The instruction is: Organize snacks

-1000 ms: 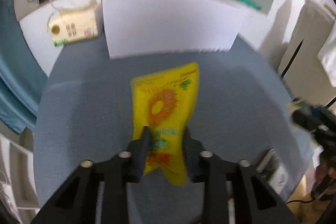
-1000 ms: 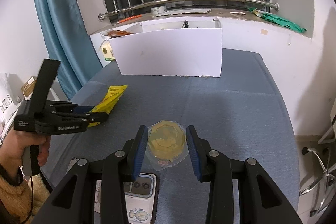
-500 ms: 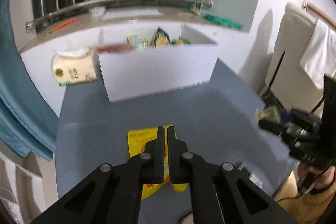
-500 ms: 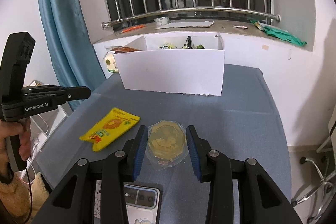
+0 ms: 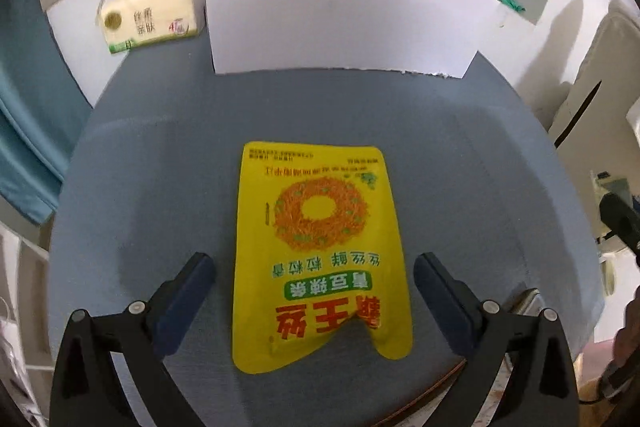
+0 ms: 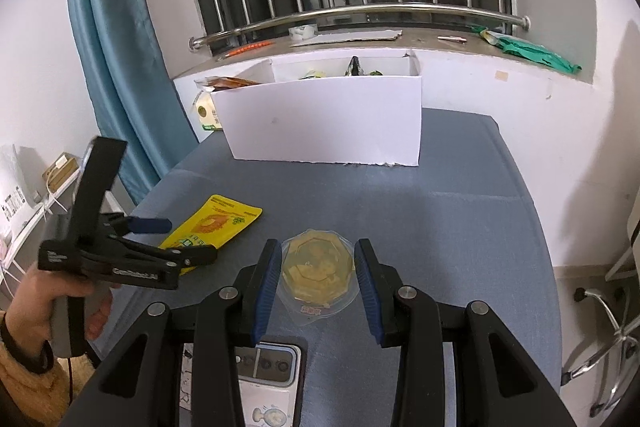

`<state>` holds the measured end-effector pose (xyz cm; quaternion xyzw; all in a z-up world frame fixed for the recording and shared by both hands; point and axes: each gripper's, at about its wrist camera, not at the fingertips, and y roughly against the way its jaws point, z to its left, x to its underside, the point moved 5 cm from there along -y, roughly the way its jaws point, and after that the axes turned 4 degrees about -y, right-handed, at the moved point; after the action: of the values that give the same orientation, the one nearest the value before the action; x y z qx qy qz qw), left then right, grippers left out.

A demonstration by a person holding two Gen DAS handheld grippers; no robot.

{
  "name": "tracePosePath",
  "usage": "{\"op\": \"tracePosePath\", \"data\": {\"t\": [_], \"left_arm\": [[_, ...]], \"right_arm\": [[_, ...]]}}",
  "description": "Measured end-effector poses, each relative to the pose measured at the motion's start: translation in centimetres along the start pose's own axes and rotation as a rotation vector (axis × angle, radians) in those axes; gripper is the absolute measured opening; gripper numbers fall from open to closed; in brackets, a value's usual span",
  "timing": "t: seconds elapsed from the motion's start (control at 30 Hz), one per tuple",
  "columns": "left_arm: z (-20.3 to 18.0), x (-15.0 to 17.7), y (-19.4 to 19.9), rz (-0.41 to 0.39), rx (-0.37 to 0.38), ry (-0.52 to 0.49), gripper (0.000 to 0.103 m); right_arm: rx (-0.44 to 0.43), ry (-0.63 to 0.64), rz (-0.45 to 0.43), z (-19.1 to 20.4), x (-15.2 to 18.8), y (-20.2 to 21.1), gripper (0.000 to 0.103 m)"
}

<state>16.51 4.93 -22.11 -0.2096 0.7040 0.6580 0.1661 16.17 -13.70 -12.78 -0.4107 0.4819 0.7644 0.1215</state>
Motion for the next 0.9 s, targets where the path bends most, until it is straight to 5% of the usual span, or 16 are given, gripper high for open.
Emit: {"op": "tracePosePath", "data": {"t": [0.13, 0.17, 0.27, 0.33, 0.57, 0.9], "left_arm": [[-0.2, 0.3, -1.1, -0.002, -0.043, -0.038, 0.101], [-0.3, 0.4, -1.2, -0.004, -0.059, -0.056, 0.093], [-0.7, 0.1, -0.7, -0.025, -0.053, -0.088, 0.046], [-0.4, -0.1, -0.7, -0.023, -0.005, -0.07, 0.043], [-0.2, -0.9, 1.1, -0.09, -0.009, -0.083, 0.028], [-1.0, -1.9, 4.7, -0.14, -0.002, -0.098, 0.022]], "right_arm": [[-0.005, -0.005, 0.007, 0.0, 0.2, -0.3, 0.041], [-0.005, -0.003, 0.006, 0.1, 0.2, -0.3, 0.041], [-0.008, 0.001, 0.003, 0.2, 0.2, -0.1, 0.041], [-0.008, -0.003, 0.004, 0.2, 0.2, -0.2, 0.041], [-0.009, 0.003, 0.009, 0.3, 0.4, -0.2, 0.041], [-0.011, 0.006, -0.001, 0.6, 0.1, 0.0, 0.041]]}}
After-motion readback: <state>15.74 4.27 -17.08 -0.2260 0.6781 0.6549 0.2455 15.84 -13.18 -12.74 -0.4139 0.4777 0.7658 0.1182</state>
